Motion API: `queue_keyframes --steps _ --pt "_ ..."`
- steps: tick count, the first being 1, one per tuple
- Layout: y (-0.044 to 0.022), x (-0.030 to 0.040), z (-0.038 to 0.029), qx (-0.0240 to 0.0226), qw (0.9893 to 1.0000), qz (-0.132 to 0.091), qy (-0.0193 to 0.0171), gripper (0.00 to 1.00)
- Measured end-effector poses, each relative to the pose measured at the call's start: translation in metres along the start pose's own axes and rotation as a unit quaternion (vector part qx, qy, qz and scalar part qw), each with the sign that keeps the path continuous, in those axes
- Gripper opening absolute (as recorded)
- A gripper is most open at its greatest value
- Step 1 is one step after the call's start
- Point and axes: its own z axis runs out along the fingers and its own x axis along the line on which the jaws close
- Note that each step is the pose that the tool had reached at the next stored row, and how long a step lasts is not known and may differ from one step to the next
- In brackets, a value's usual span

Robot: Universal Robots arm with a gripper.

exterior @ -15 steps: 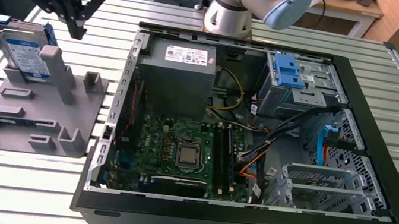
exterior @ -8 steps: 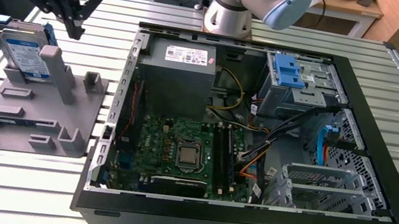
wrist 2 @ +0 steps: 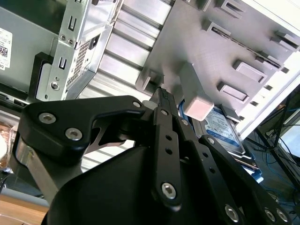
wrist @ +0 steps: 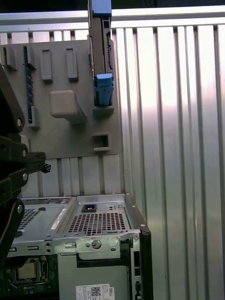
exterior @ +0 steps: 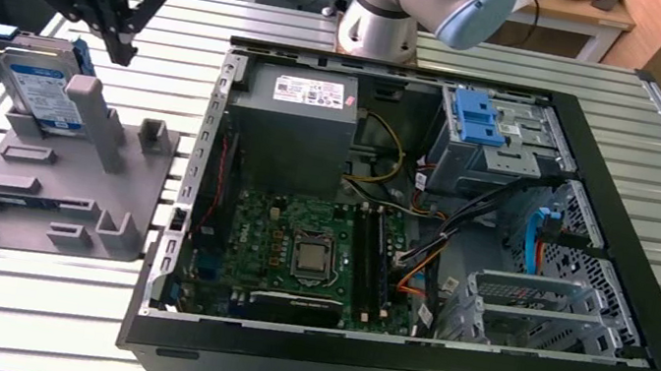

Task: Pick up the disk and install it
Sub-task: 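Reach for the disk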

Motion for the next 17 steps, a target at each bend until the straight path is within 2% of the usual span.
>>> queue_keyframes --steps 17 --pt "-0.0005 0.0065 0.0009 0.0 1.0 0.0 0.0 0.11"
